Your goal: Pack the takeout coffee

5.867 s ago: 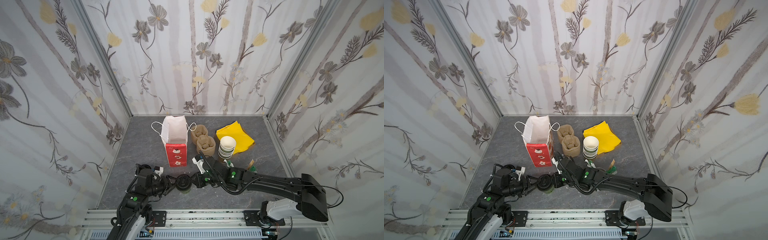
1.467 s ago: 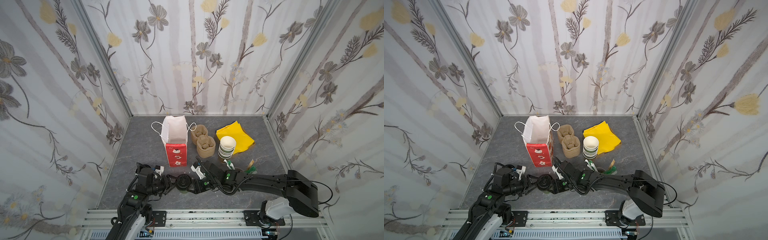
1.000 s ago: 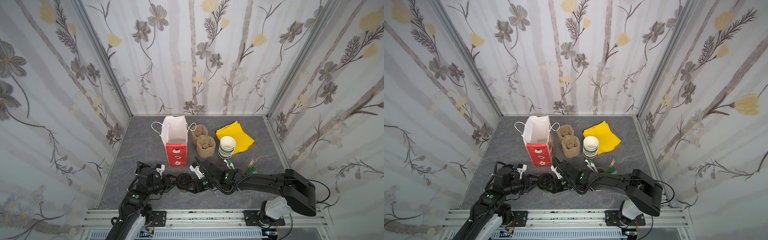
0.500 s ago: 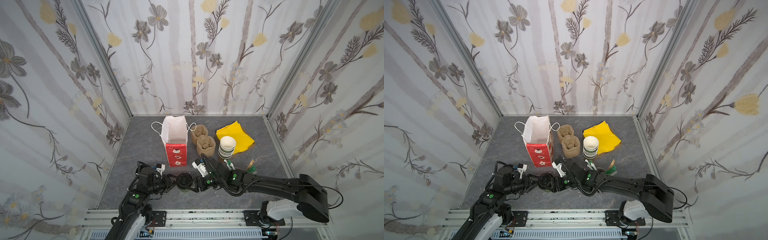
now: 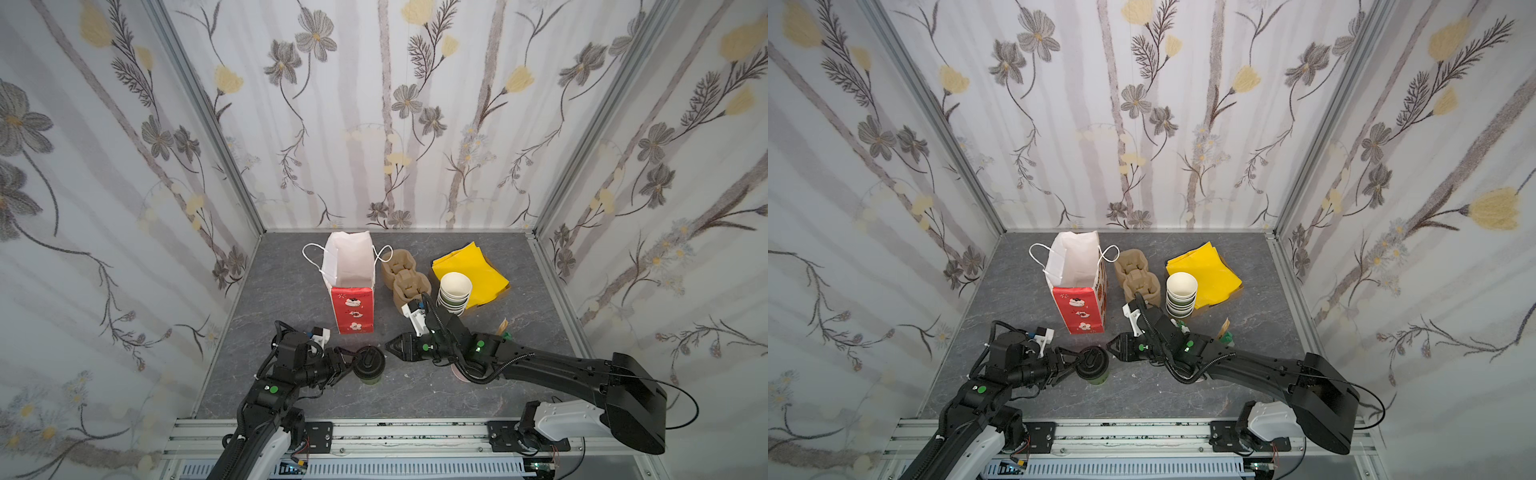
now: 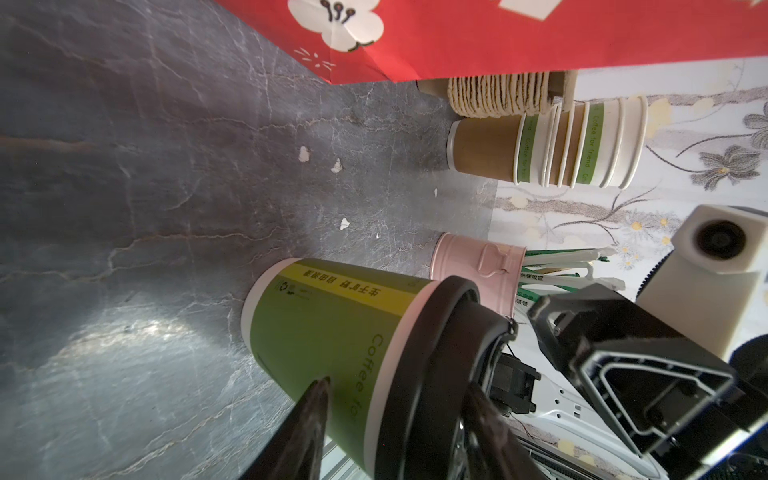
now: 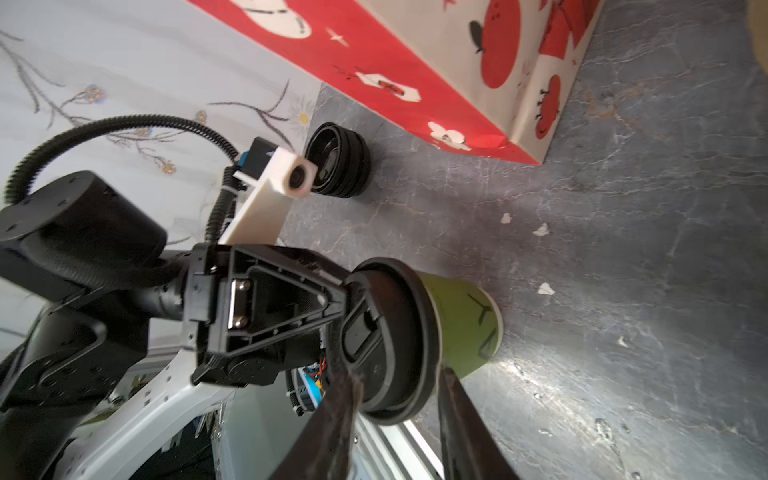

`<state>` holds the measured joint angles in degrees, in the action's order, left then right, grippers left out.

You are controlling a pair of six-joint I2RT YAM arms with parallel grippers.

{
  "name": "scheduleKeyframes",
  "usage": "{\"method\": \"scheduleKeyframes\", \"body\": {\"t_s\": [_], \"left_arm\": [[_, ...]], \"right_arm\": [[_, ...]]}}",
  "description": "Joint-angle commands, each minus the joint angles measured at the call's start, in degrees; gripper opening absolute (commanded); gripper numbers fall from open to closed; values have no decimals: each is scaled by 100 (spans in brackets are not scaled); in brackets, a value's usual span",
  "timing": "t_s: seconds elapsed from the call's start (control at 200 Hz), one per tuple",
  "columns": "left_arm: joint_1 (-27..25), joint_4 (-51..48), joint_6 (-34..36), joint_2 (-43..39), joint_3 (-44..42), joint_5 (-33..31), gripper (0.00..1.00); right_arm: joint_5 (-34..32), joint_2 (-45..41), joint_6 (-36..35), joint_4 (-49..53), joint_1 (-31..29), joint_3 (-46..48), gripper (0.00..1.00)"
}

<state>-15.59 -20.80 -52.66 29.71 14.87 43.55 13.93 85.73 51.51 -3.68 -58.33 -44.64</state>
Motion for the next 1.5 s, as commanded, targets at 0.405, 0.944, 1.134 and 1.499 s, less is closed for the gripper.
{"method": "scheduleKeyframes", "body": {"t_s": [0.405,0.944,1.134,1.499], "left_arm": [[-6,-186,283,230,147,-56,50],[-24,-179,283,264,54,-104,44],[-45,-185,226,194,-10,-110,43],[-73,-186,179,176,-20,-135,44]], "right_arm": [[249,853,88,-99,-12,-365,27],[266,1254,120,63,-38,-314,20],[234,1341,100,122,-43,-251,16],[197,1175,-178,229,-38,-712,31]]}}
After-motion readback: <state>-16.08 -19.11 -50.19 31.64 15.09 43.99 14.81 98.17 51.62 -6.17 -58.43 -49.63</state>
